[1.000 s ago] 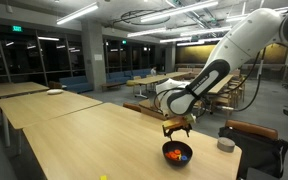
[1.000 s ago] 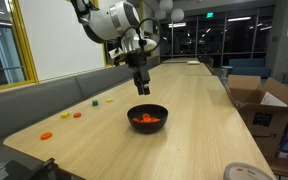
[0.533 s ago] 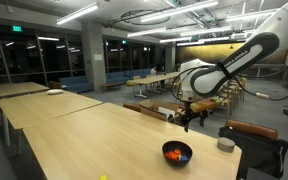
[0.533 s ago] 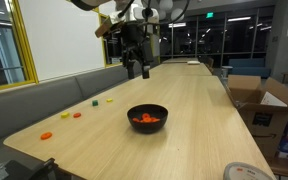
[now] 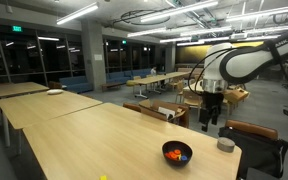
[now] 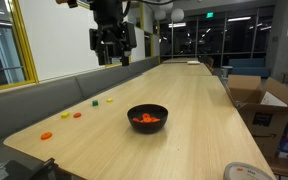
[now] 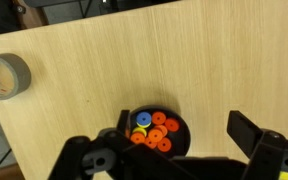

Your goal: Pick up some of the orange objects from the table and put them in the bowl

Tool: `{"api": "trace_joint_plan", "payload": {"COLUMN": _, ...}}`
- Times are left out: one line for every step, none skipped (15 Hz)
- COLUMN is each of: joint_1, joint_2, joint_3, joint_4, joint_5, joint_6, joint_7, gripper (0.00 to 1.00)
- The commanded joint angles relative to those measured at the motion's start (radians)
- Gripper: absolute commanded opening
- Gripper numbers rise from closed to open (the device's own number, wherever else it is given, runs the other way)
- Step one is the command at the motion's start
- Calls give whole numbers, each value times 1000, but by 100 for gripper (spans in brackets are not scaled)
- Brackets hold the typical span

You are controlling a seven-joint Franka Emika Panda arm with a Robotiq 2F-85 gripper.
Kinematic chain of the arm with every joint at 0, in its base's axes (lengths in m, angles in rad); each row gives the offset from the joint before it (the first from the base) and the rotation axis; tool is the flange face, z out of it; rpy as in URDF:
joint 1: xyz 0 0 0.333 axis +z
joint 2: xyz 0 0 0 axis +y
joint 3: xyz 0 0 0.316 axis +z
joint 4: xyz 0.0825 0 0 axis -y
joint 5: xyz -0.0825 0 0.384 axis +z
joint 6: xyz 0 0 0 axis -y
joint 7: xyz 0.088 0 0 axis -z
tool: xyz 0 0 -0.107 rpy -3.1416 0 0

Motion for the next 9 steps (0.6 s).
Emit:
{"api": "trace_joint_plan", "payload": {"joint_1": 9, "joint_2": -168, "joint_3": 0, "joint_4": -83, "joint_5": 52, "joint_6": -71, "joint_7": -147, "gripper": 100}}
{"api": "trace_joint_plan", "payload": {"joint_1": 9, "joint_2": -195, "joint_3": 0, "joint_4": -93, "joint_5": 59, "joint_6": -93, "joint_7": -168, "gripper": 100}}
{"api": "trace_joint_plan", "payload": {"joint_1": 9, "joint_2": -218, "joint_3": -1, "joint_4": -103, "joint_5": 65, "joint_6": -111, "joint_7": -185, "gripper": 100}}
{"api": "trace_joint_plan", "payload": {"joint_1": 8, "joint_2": -239, "joint_3": -2, "joint_4": -111, "joint_5": 69, "joint_6": -129, "joint_7": -198, "gripper": 100}}
{"api": "trace_joint_plan", "payload": {"joint_1": 7, "joint_2": -259, "joint_3": -3, "joint_4": -119, "joint_5": 70, "joint_6": -145, "joint_7": -209, "gripper": 100}}
{"api": "trace_joint_plan", "payload": {"joint_1": 7, "joint_2": -249, "joint_3": -5, "joint_4": -87, "joint_5": 72, "joint_6": -172, "joint_7": -218, "gripper": 100}}
{"api": "trace_joint_plan", "payload": {"joint_1": 2, "joint_2": -265, "joint_3": -5, "joint_4": -92, "joint_5": 75, "joint_6": -184, "joint_7": -214, "gripper": 100}}
{"api": "trace_joint_plan", "payload": {"joint_1": -4, "joint_2": -276, "joint_3": -3, "joint_4": -91, "joint_5": 75, "joint_6": -190, "joint_7": -203, "gripper": 100}}
{"api": "trace_joint_plan", "payload": {"joint_1": -9, "joint_2": -231, "joint_3": 11, "joint_4": -91, "joint_5": 56, "joint_6": -163, "joint_7": -193, "gripper": 100}}
